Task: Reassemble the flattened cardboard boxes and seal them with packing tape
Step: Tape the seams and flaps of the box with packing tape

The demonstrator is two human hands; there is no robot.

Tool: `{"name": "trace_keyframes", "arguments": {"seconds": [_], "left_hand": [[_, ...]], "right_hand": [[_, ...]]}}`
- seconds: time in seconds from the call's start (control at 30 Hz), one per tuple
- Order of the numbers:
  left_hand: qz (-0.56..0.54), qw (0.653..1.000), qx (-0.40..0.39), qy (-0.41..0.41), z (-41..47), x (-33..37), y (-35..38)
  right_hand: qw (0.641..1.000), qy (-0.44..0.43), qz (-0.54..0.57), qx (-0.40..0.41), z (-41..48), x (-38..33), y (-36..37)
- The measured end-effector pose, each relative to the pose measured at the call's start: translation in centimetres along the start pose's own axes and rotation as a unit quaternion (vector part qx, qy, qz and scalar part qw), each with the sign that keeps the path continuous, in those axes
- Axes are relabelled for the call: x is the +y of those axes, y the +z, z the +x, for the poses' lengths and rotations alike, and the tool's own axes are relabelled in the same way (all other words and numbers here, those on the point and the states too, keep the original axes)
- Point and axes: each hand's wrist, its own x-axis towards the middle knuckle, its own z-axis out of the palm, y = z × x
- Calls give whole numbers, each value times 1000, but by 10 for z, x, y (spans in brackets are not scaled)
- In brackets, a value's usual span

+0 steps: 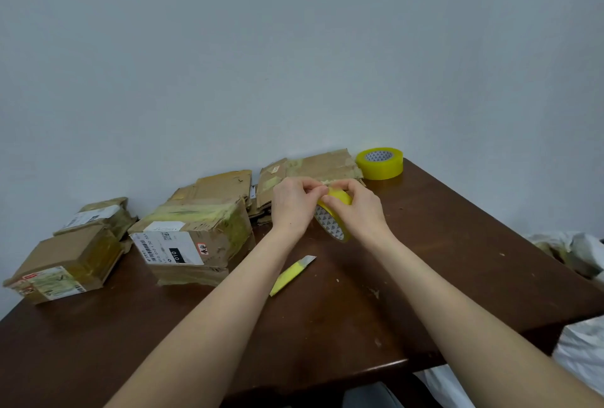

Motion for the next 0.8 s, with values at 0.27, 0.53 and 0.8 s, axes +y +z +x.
{"name": "trace_keyframes", "arguments": {"seconds": [0.27, 0.53, 0.8], "left_hand": [[88, 995, 1, 50, -5, -12, -7], [230, 969, -3, 90, 8, -34, -50], [242, 964, 82, -71, 38, -133, -164]], "right_hand": [[998, 3, -59, -32, 10, -3, -2], [964, 34, -261, -34, 10, 20, -3], [976, -125, -170, -60, 4, -66, 79]]}}
